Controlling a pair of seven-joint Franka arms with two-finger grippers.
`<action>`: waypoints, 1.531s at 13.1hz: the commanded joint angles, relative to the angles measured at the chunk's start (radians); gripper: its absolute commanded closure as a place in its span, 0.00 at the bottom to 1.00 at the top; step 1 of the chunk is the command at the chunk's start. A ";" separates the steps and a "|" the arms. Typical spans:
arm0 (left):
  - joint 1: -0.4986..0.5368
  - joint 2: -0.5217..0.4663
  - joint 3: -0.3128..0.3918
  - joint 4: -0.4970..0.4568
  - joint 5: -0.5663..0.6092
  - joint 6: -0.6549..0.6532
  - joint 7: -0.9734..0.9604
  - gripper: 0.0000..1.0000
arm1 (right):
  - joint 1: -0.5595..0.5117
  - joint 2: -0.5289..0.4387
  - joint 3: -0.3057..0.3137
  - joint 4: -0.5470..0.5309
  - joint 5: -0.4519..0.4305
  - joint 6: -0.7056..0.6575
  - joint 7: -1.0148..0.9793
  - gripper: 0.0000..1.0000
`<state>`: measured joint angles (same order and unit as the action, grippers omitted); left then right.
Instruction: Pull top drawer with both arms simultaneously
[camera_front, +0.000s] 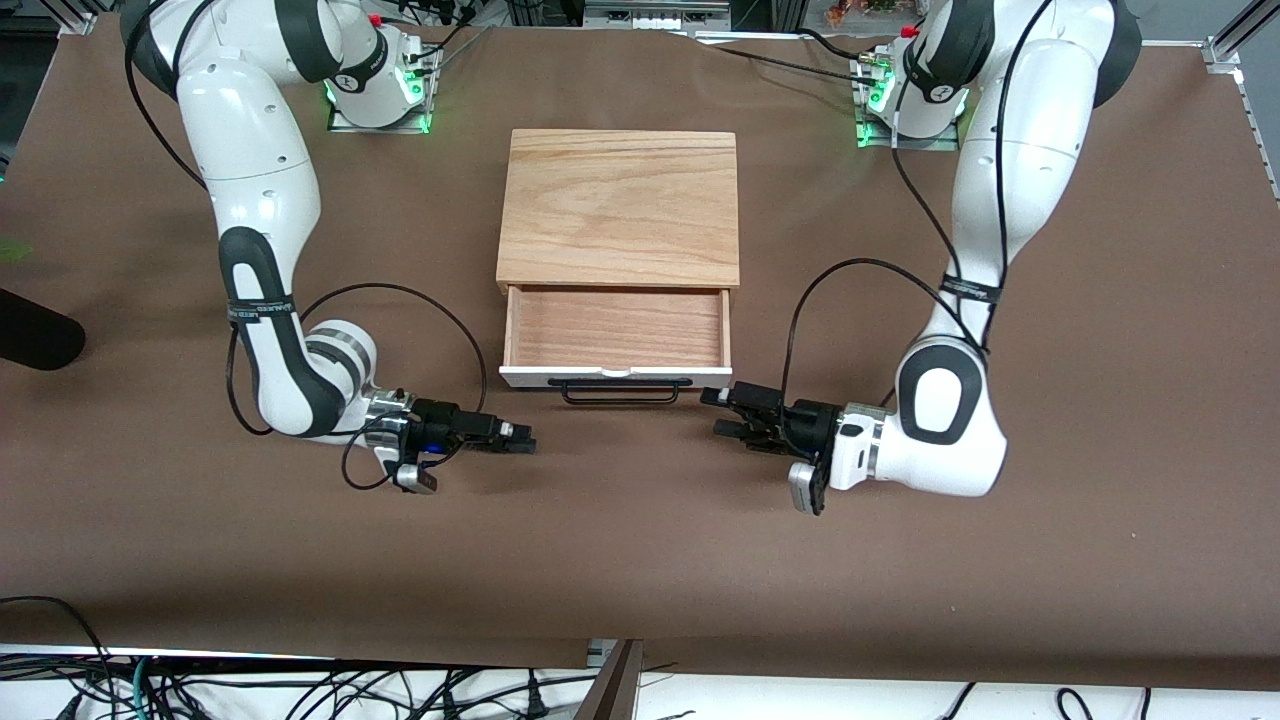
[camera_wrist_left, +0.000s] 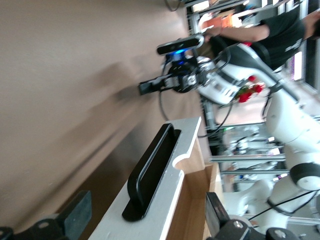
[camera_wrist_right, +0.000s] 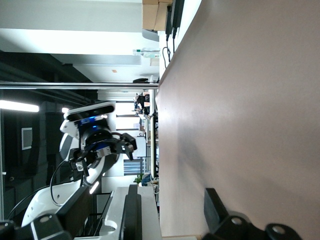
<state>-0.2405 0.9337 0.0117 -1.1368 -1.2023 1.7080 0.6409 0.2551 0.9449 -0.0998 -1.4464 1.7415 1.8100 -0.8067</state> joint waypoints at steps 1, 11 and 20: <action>0.003 -0.093 0.008 0.006 0.160 -0.019 -0.107 0.00 | 0.018 -0.021 -0.035 0.087 -0.167 0.052 0.189 0.00; 0.040 -0.471 0.011 -0.029 0.847 -0.362 -0.513 0.00 | -0.010 -0.272 -0.057 0.138 -1.029 0.092 0.555 0.00; 0.127 -0.895 -0.012 -0.509 1.305 -0.078 -0.557 0.00 | -0.137 -0.669 -0.035 -0.061 -1.580 0.078 0.551 0.00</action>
<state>-0.1525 0.1621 0.0079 -1.4569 0.0743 1.5190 0.0960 0.1522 0.3732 -0.1567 -1.4095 0.2143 1.8880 -0.2535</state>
